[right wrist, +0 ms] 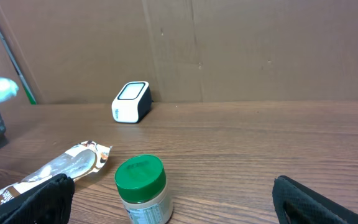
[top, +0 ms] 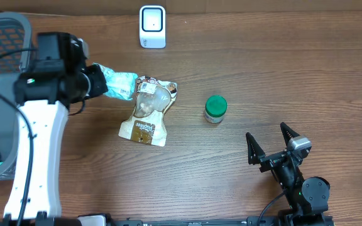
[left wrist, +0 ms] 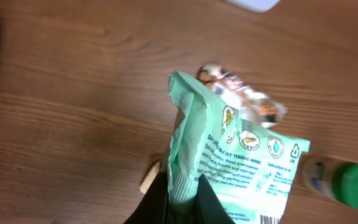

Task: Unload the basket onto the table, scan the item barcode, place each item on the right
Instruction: 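Place the mint-green tissue pack on the table left of the snack bag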

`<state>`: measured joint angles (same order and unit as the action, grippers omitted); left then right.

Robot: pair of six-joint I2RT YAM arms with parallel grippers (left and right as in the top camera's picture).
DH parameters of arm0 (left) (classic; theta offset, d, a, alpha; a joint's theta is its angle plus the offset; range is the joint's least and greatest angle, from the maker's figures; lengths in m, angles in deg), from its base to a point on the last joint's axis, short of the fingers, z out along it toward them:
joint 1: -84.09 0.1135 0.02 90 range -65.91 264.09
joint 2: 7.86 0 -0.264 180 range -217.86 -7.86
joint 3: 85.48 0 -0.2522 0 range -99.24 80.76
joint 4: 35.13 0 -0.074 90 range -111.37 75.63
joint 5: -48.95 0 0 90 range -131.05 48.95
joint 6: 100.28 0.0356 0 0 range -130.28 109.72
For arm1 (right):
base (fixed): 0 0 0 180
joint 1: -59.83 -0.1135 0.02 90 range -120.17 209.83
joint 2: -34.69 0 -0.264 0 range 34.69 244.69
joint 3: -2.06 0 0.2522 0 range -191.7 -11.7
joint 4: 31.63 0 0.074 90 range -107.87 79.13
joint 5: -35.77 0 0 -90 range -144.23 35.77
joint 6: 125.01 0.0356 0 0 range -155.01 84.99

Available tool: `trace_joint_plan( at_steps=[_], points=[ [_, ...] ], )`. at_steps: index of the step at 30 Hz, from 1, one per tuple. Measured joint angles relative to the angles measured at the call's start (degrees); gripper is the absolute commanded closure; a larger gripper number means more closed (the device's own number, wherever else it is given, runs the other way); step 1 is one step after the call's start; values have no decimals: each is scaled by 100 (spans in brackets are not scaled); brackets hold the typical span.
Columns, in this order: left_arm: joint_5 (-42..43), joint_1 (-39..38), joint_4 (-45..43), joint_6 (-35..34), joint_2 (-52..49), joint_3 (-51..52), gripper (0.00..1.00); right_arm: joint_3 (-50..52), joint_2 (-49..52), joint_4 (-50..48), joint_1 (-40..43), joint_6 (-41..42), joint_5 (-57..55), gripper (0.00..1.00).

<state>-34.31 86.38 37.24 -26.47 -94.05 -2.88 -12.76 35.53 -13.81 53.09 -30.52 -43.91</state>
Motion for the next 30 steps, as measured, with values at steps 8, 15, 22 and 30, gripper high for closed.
trace_joint_plan(
  at_steps=[8, 15, 22, 30],
  points=[
    [-616, -17, -520, -245, -664, 625, 96, 0, 0, 2, 0, 0, -2, 0],
    [-964, -17, -610, -411, -1266, 680, 96, 0, 0, -2, 2, 0, -4, 0],
    [-1200, -17, -636, -520, -1692, 680, 96, 0, 0, 0, 2, -2, -2, 0],
    [-1134, -55, -638, -619, -2090, 680, 96, 0, 0, 2, 0, 0, -2, 0]
  ],
)
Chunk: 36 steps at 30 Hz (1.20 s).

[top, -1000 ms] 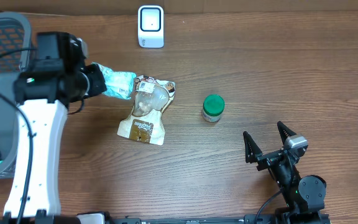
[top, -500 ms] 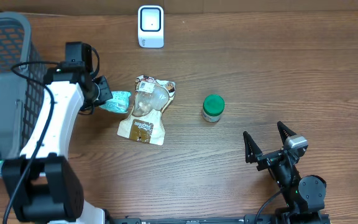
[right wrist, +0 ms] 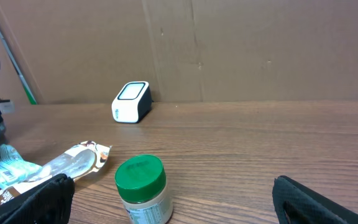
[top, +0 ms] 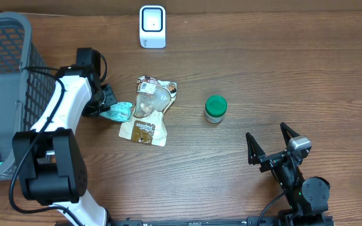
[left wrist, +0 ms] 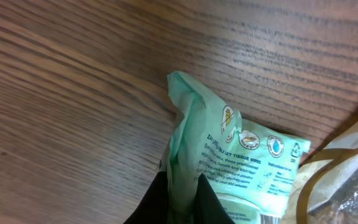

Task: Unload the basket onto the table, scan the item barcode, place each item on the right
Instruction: 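Place the mint-green tissue pack on the table left of the snack bag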

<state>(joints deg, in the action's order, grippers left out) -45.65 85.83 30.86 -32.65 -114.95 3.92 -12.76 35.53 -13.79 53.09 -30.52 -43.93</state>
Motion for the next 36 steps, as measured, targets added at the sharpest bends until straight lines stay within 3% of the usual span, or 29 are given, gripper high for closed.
trace_joint_plan(
  at_steps=[17, 28, 31, 32, 33, 36],
  points=[
    [868, -1209, -63, -2, -42, 0, 96, 0, 0, -2, 2, -2, 0, 0],
    [627, -992, 68, -280, -42, 0, 96, 0, 0, -2, 0, 0, 0, 0],
    [610, -990, 105, -341, -42, 0, 61, 0, 0, -2, 2, 0, -2, 0],
    [610, -990, 118, -380, -42, 0, 54, 0, 0, -2, 2, 0, 0, 0],
    [616, -990, 149, -389, -42, 0, 48, 0, 0, -2, 2, 0, 0, 0],
    [678, -990, 264, -446, -42, 0, 46, 0, 0, 0, 2, 2, 0, 0]
  ],
)
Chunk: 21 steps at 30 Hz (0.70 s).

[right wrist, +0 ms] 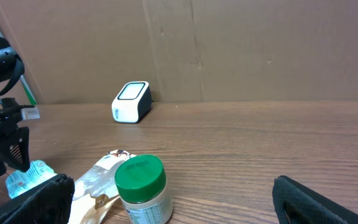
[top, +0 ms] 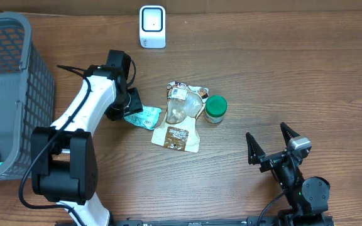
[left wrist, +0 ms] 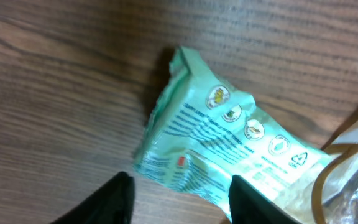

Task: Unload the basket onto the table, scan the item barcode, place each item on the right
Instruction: 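Place the mint-green tissue pack on the table left of the snack bag, then reach the left gripper into the basket toward the orange tissue pack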

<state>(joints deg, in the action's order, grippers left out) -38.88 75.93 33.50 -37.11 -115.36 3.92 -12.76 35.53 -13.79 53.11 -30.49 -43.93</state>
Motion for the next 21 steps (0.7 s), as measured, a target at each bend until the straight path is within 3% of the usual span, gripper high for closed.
trace_joint_plan(
  at_steps=[5, 11, 21],
  points=[
    [44, 0, 356, 24, 0, -105, 42, 0, 0, 0, -2, -4, 0, 0],
    [39, 2, 909, 118, 111, -946, 40, 0, 0, 0, 0, -4, 0, 0],
    [-319, 2, 1598, 435, 1757, -2452, 33, 0, 0, -2, 0, -4, 0, 0]
  ],
)
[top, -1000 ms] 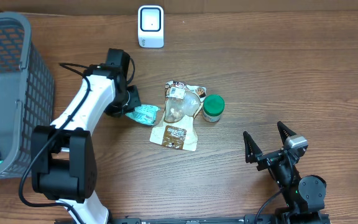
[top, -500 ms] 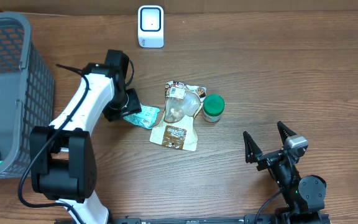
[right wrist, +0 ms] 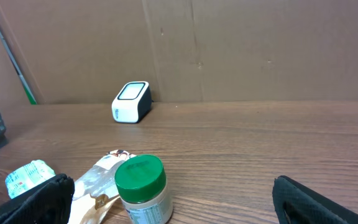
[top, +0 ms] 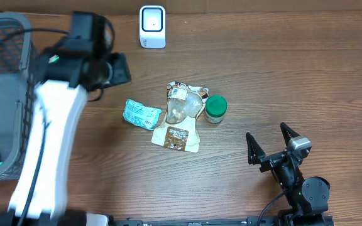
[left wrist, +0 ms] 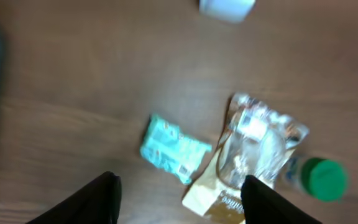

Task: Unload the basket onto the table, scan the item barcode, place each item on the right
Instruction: 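Reach the left gripper into the basket toward the orange tissue pack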

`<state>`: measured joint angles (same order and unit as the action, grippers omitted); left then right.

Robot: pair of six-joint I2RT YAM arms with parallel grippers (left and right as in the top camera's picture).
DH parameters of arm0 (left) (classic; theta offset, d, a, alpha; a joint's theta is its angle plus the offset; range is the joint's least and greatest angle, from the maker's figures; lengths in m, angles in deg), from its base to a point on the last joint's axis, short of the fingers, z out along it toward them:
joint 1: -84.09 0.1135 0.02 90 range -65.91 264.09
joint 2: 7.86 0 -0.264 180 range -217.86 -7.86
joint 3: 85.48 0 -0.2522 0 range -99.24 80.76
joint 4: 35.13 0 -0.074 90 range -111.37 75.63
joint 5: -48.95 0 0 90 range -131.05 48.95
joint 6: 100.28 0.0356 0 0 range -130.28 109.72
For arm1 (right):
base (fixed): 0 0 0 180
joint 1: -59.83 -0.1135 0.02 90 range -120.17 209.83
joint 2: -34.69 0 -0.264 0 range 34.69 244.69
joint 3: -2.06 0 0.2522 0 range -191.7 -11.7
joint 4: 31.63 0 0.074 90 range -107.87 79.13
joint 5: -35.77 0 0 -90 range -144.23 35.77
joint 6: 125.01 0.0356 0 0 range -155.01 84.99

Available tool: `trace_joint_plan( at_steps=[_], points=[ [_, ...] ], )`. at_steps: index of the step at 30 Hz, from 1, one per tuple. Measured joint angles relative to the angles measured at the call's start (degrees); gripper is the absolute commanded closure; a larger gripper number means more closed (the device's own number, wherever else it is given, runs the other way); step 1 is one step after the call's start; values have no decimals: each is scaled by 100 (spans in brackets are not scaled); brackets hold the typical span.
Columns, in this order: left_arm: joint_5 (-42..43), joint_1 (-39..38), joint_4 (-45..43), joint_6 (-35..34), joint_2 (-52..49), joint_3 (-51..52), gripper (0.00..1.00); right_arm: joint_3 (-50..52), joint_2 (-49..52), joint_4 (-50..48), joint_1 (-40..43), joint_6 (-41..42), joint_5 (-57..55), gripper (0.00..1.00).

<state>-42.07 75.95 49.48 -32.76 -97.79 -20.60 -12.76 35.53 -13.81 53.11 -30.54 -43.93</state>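
Observation:
The green tissue wipes pack lies flat on the table, left of a clear-and-tan snack pouch. The white barcode scanner stands at the far edge. My left gripper is open and empty, raised high above the table, up and left of the pack. At the near right my right gripper rests open with nothing in it.
A green-lidded jar stands against the pouch's right side. A grey mesh basket fills the left edge, with a small packet inside. A cardboard wall backs the table.
My left gripper, then open low over the wipes pack, is now high and further back-left. The pack, pouch and jar have stayed put. The right arm is unchanged.
My left gripper first held the wipes pack in the air left of the pouch. Then it held the pack down on the table. Later it was open, the pack lay further right, and the pouch had shifted against the jar. Now the gripper is raised away.

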Motion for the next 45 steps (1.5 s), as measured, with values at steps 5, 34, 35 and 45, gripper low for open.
trace_joint_plan(
  at_steps=[5, 34, 35, 45],
  points=[
    [-575, 369, 96, 42, 1073, -199, 27, 0, 0, 0, 0, 2, -2, 0],
    [-1064, 4951, 310, 15, -1344, -116, 32, 0, 0, 2, 0, 0, 0, 0],
    [-1123, 4977, 280, 15, -1375, -52, 32, 0, 0, 2, 0, 0, -2, 0],
    [-1727, 5149, -1193, 356, -1423, 1609, 20, 0, 0, 0, 0, 2, 0, 0]
  ],
)
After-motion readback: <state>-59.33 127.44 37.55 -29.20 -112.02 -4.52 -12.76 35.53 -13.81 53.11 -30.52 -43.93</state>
